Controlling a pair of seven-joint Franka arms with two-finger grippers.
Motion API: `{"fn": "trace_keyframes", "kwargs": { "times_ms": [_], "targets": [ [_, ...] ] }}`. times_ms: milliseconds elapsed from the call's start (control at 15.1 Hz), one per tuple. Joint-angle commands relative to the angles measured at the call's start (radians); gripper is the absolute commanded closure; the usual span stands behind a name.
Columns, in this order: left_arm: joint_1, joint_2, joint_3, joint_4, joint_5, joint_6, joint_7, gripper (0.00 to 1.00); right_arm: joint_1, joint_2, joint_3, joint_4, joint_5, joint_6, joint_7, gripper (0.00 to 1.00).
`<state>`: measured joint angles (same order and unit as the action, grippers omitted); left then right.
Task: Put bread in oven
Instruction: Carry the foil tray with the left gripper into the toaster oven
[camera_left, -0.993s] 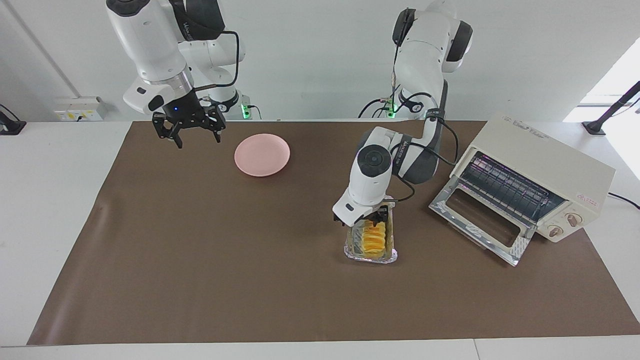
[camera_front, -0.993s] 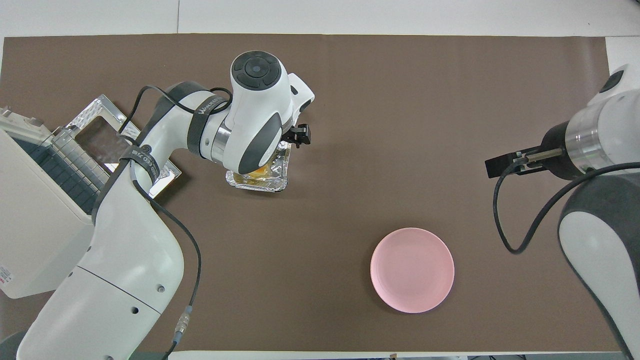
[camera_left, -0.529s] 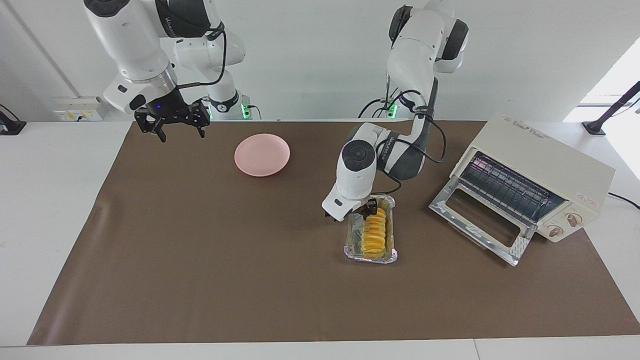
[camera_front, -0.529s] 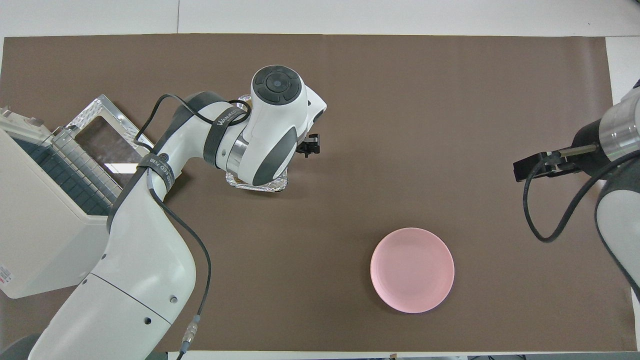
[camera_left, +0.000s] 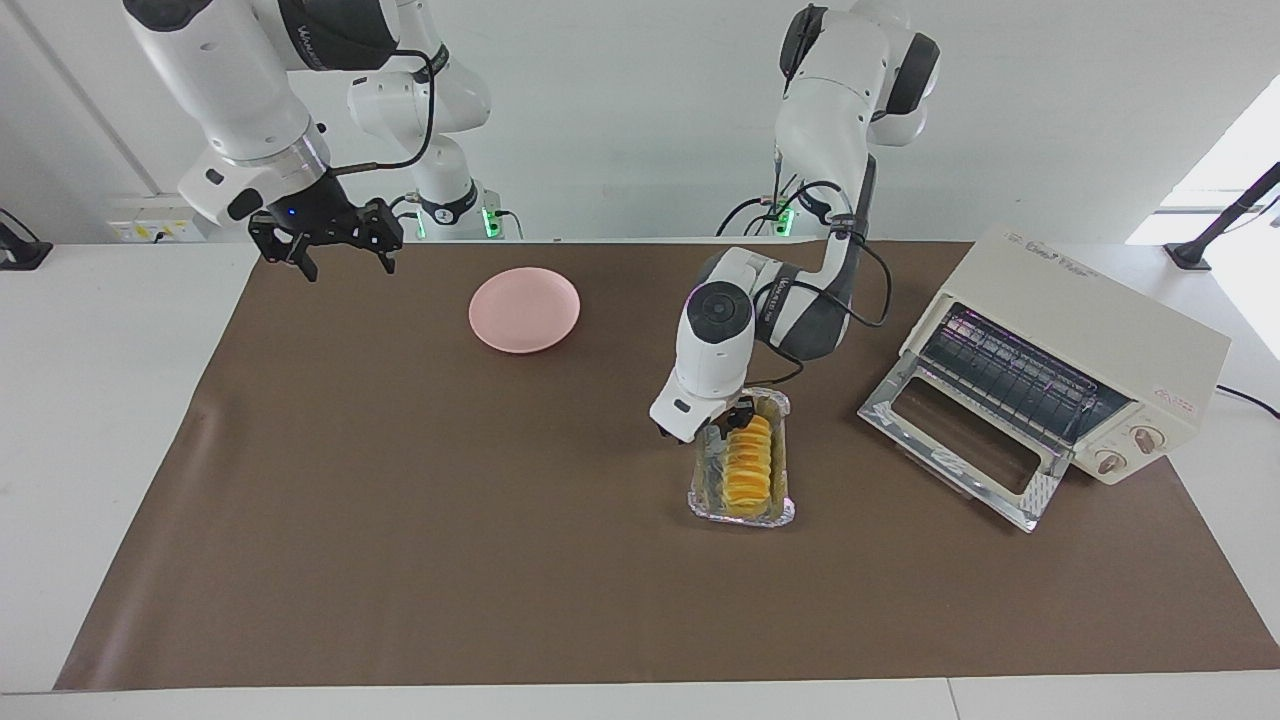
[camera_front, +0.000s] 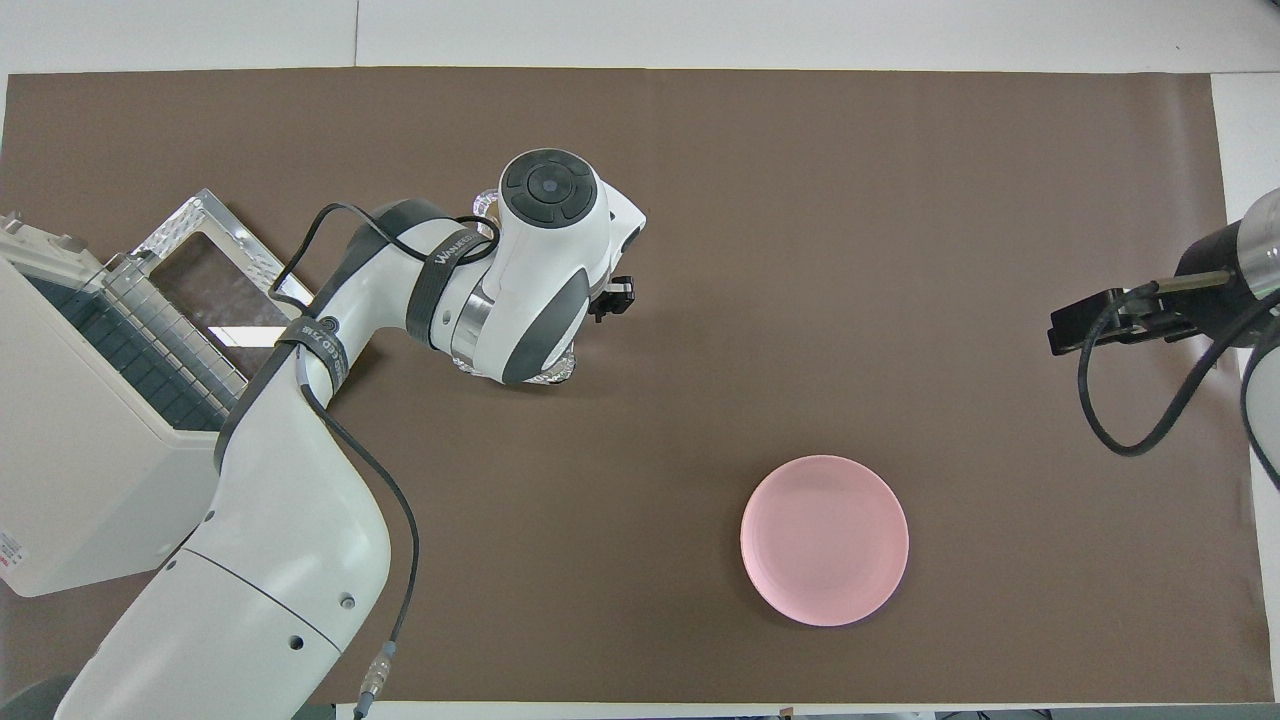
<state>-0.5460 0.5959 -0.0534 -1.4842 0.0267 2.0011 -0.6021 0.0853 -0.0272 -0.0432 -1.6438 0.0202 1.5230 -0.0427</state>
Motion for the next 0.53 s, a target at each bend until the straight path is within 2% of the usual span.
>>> {"fn": "trace_keyframes", "kwargs": {
  "times_ms": [0,66,331,463],
  "targets": [
    [-0.008,-0.048,0.007,-0.077,0.01,0.042,-0.045,0.96,-0.024,0.004,0.011,0.006,0.02,-0.021,-0.016,0.0],
    [-0.008,-0.048,0.007,-0.077,0.01,0.042,-0.047,1.0,-0.025,0.003,0.011,0.001,0.018,-0.021,-0.017,0.0],
    [-0.002,-0.047,0.009,-0.05,-0.023,-0.007,-0.06,1.0,-0.024,0.001,0.011,-0.001,0.017,-0.021,-0.014,0.0],
    [0.014,-0.022,0.018,0.074,-0.053,-0.13,-0.064,1.0,-0.025,0.001,0.011,-0.001,0.015,-0.021,-0.02,0.0]
  ]
}}
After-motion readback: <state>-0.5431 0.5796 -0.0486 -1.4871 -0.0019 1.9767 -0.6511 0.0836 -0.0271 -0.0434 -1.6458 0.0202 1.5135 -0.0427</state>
